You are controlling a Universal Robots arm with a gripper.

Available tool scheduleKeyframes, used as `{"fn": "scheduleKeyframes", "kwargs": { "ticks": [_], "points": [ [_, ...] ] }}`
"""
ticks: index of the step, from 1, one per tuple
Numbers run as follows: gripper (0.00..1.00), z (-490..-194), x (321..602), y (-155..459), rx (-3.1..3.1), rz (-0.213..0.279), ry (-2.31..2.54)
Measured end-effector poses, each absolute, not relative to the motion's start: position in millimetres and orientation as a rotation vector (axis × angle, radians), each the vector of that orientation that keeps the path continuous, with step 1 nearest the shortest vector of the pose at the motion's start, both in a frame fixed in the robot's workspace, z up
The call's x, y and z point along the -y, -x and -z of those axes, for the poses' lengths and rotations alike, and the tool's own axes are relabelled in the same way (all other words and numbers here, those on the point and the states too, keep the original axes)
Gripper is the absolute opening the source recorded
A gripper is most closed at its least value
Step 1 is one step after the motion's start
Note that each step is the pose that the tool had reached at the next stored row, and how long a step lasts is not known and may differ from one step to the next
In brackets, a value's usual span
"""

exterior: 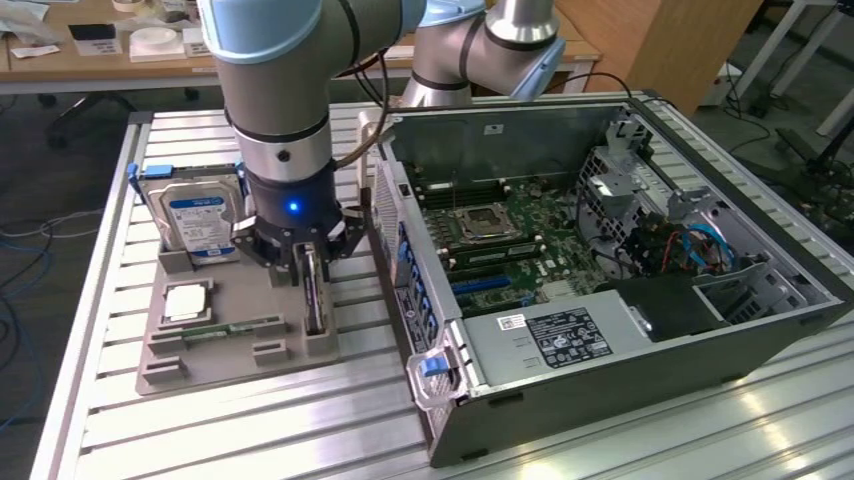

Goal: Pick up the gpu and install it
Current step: 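Pick up the gpu and move the gpu toward the slot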

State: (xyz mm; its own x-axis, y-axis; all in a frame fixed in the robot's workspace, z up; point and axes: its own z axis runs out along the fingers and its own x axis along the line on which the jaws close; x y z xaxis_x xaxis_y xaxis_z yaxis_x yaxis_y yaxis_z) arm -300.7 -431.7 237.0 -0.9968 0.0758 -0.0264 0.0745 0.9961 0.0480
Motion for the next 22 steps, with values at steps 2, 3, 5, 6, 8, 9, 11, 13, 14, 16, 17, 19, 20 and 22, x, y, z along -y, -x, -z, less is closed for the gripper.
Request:
{"fn": "scheduleKeyframes", "kwargs": {
  "ticks": [2, 3, 5, 6, 8, 9, 11, 13, 14, 16, 17, 19, 20, 22],
  "points": [
    [0.42, -233.6, 431.4, 300.8, -3.11, -0.073, -0.117],
    [0.42, -232.8, 431.1, 300.8, -3.11, -0.073, -0.117],
    [0.42, -232.7, 430.8, 300.8, -3.111, -0.073, -0.117],
    [0.42, -232.6, 430.8, 300.8, -3.11, -0.073, -0.117],
    [0.42, -232.5, 430.8, 300.8, -3.111, -0.073, -0.117],
    [0.42, -232.2, 430.6, 300.7, -3.11, -0.073, -0.117],
    [0.42, -231.6, 429.3, 300.9, -3.11, -0.073, -0.117],
    [0.42, -231.5, 429.2, 300.9, -3.11, -0.073, -0.117],
    [0.42, -231.5, 429.2, 300.9, -3.11, -0.073, -0.117],
    [0.42, -231.5, 429.2, 300.9, -3.11, -0.073, -0.117],
    [0.42, -231.5, 429.2, 301.0, -3.11, -0.073, -0.117],
    [0.42, -231.3, 429.1, 301.9, -3.11, -0.073, -0.117],
    [0.42, -231.3, 429.1, 301.9, -3.11, -0.073, -0.117],
    [0.42, -231.2, 429.4, 302.2, -3.11, -0.073, -0.117]
  ]
}}
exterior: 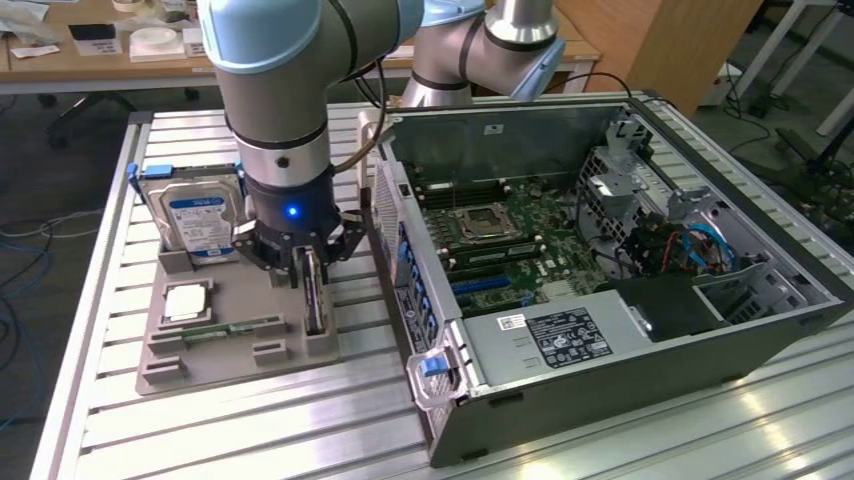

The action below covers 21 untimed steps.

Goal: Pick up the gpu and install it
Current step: 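Pick up the gpu and move the gpu toward the slot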

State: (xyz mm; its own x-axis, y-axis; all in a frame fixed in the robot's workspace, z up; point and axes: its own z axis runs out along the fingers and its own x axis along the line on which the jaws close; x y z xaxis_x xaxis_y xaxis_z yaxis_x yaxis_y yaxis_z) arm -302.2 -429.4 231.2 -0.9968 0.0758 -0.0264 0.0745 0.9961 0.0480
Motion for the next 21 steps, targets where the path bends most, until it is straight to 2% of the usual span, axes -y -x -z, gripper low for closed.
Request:
{"fn": "scheduleKeyframes", "kwargs": {
  "ticks": [21],
  "points": [
    [0.42, -230.6, 430.1, 300.9, -3.11, -0.073, -0.117]
  ]
}}
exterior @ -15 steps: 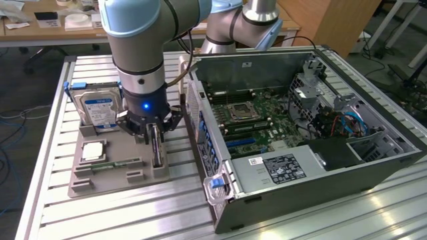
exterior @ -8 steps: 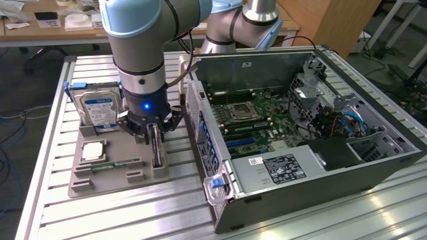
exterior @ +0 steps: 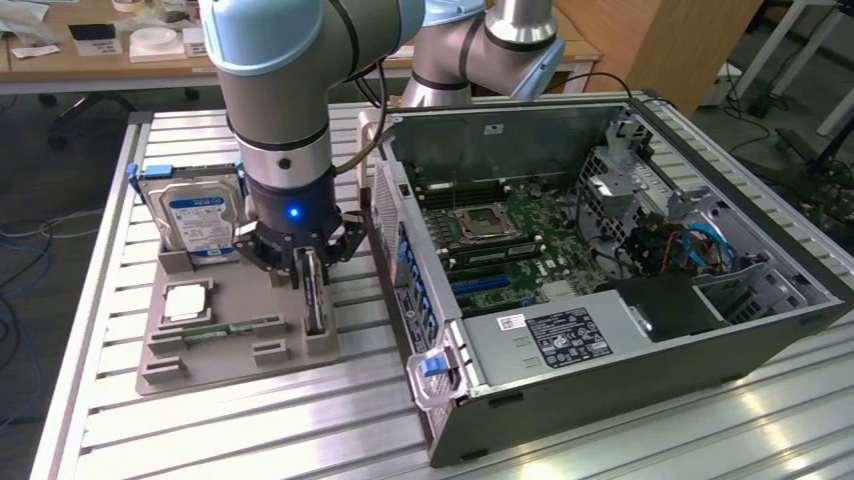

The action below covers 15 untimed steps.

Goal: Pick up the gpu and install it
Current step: 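Pick up the gpu and move the gpu toward the slot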

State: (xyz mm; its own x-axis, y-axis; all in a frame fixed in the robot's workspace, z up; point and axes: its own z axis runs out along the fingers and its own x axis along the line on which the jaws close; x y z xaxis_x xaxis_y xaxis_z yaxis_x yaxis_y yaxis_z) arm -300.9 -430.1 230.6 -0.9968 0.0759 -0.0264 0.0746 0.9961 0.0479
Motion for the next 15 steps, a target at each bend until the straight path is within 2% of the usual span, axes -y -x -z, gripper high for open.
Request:
{"fn": "scheduleKeyframes", "kwargs": {
  "ticks": [6, 7, 15],
  "points": [
    [0.4, -230.6, 430.1, 300.9, -3.11, -0.073, -0.117],
    [0.33, -230.6, 430.1, 300.9, -3.11, -0.073, -0.117],
    [0.31, -230.6, 430.1, 300.9, -3.11, -0.073, -0.117]
  ]
}}
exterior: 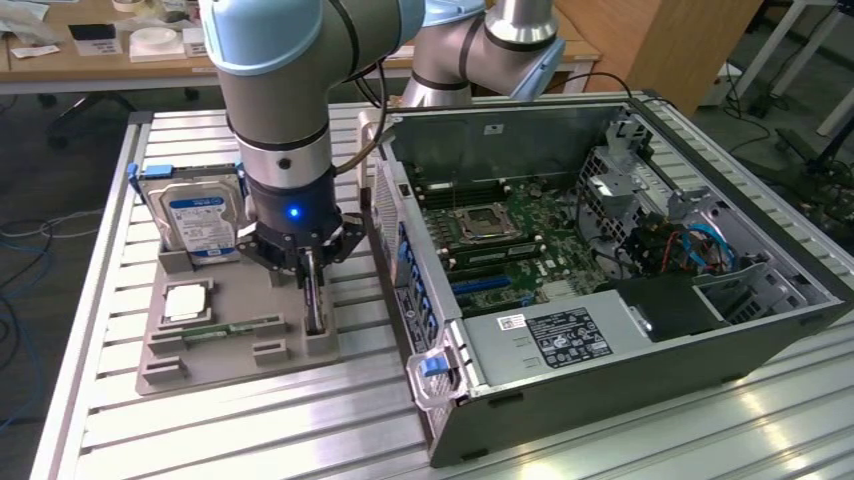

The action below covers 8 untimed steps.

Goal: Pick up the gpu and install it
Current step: 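Pick up the gpu and move the gpu toward the slot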

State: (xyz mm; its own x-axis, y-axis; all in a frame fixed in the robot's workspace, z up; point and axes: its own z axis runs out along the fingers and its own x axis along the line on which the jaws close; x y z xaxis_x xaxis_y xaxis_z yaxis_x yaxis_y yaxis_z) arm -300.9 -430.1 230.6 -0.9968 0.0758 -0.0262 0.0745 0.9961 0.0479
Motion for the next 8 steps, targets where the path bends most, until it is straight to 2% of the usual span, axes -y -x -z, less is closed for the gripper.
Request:
{"fn": "scheduleKeyframes", "kwargs": {
  "ticks": [1, 8],
  "points": [
    [0.26, -230.6, 430.1, 300.9, -3.11, -0.073, -0.117],
    [0.26, -230.6, 430.1, 300.9, -3.11, -0.073, -0.117]
  ]
}}
